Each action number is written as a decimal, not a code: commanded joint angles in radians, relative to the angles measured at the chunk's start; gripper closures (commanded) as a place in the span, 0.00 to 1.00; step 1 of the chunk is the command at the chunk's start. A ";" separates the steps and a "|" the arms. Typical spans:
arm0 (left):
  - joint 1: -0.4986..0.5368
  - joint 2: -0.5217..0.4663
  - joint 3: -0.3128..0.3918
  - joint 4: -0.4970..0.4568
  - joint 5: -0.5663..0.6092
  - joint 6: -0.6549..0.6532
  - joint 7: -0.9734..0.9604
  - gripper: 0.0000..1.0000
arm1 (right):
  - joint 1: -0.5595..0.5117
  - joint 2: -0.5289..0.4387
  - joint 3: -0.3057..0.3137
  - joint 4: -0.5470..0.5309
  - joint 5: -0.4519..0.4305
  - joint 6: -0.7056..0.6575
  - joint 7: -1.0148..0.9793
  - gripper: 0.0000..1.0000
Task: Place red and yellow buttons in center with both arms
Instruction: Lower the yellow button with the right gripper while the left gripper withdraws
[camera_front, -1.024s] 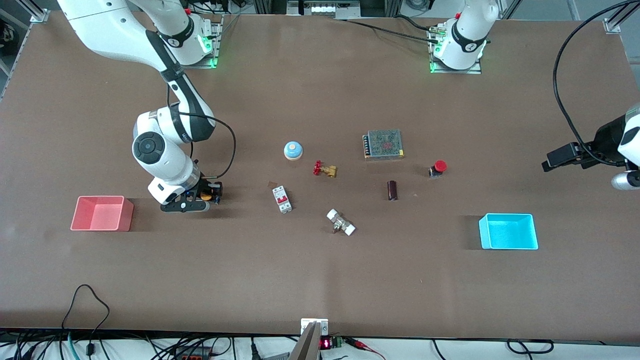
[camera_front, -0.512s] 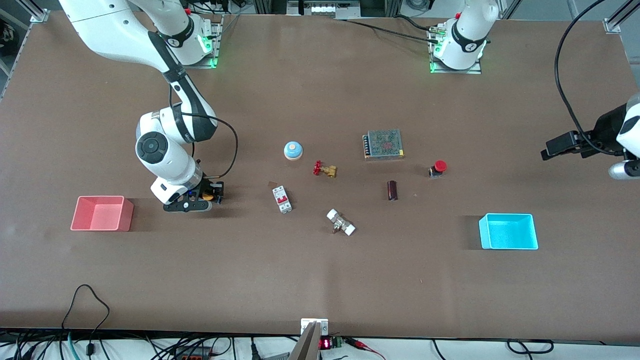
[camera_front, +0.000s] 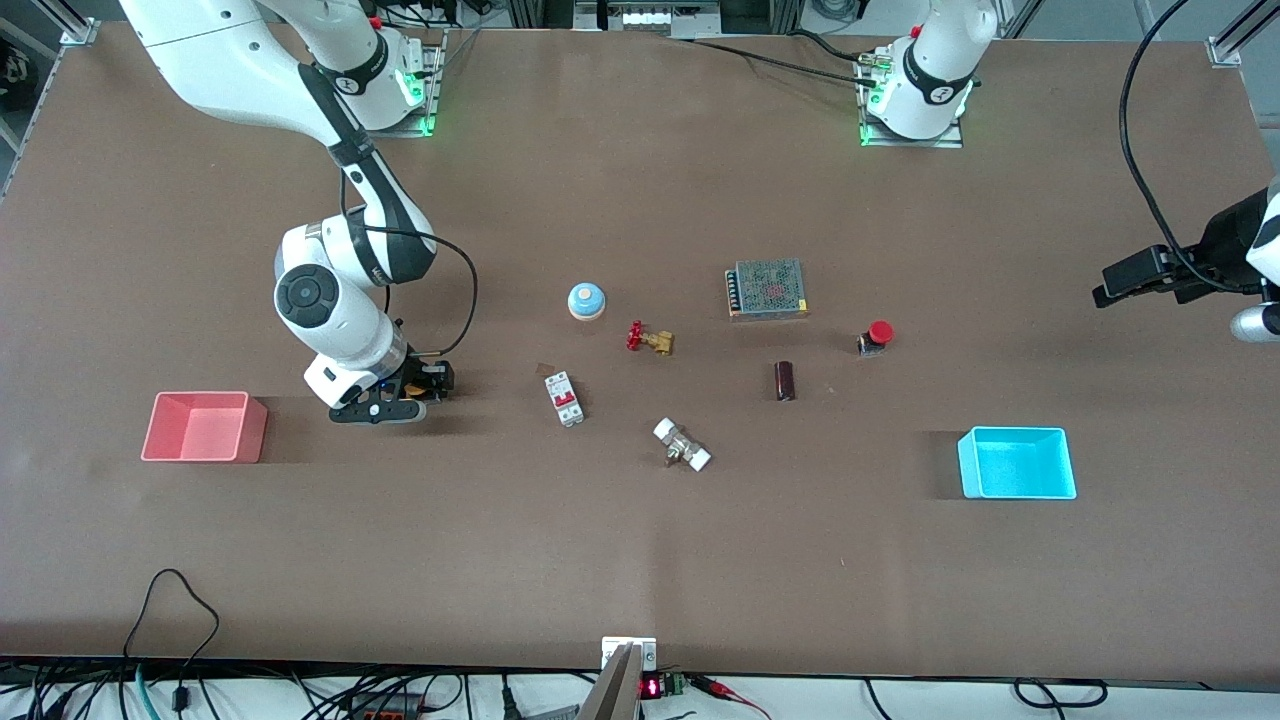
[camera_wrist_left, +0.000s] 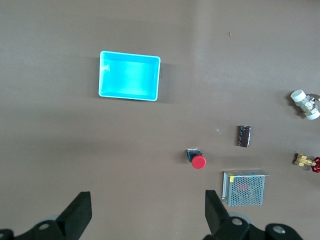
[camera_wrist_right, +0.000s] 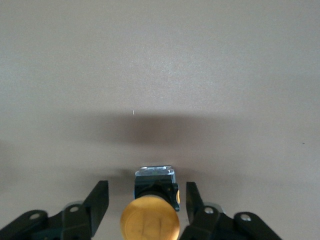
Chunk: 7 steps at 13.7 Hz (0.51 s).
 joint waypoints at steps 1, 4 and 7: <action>0.007 -0.013 -0.010 0.002 0.015 -0.012 0.022 0.00 | -0.001 -0.029 -0.005 0.005 -0.008 0.006 -0.016 0.02; 0.005 -0.017 -0.012 -0.006 0.017 -0.013 0.016 0.00 | -0.025 -0.137 -0.005 0.019 0.004 -0.121 -0.024 0.00; 0.005 -0.036 -0.015 -0.025 0.023 -0.010 0.016 0.00 | -0.085 -0.323 -0.005 0.076 0.027 -0.415 -0.026 0.00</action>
